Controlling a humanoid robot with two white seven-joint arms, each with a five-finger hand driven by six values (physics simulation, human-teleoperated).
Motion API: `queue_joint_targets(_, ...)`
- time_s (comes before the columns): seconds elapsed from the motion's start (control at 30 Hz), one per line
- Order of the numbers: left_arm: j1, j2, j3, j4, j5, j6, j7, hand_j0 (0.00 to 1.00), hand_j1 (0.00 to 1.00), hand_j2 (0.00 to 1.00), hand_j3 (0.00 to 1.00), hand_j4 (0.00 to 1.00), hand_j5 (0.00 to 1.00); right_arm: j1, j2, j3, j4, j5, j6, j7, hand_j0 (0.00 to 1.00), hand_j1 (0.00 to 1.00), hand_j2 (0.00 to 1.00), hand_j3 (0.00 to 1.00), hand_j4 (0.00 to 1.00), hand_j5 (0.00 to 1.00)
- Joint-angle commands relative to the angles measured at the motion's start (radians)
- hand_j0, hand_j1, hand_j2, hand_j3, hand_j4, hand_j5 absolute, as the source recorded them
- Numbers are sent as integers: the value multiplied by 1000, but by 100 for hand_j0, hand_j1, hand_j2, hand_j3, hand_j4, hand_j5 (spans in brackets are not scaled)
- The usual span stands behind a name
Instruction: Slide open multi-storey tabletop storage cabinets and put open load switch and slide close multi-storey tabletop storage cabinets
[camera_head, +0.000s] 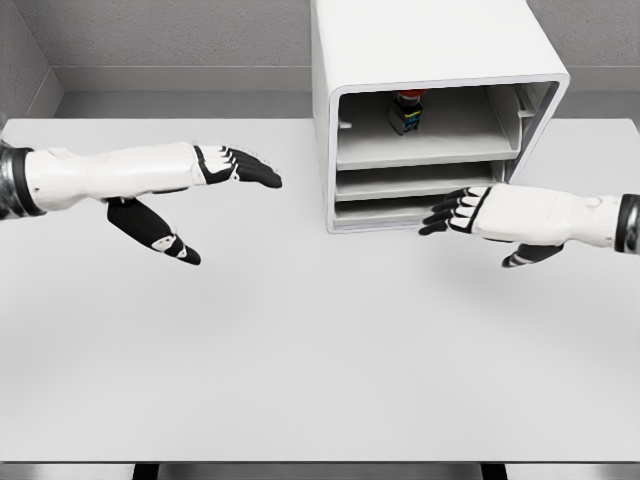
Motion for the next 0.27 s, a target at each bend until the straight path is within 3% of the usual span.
queue_joint_targets(0.0,0,1,1,-1,7,4,0,100,100,100,100,100,100,0,-13,12,9,-7,2,-19,100,100,100,100,100,100)
queue_joint_targets(0.23,0,3,1,-1,7,4,0,100,100,100,100,100,100,-3,-53,11,11,-4,2,-17,100,100,100,100,100,100)
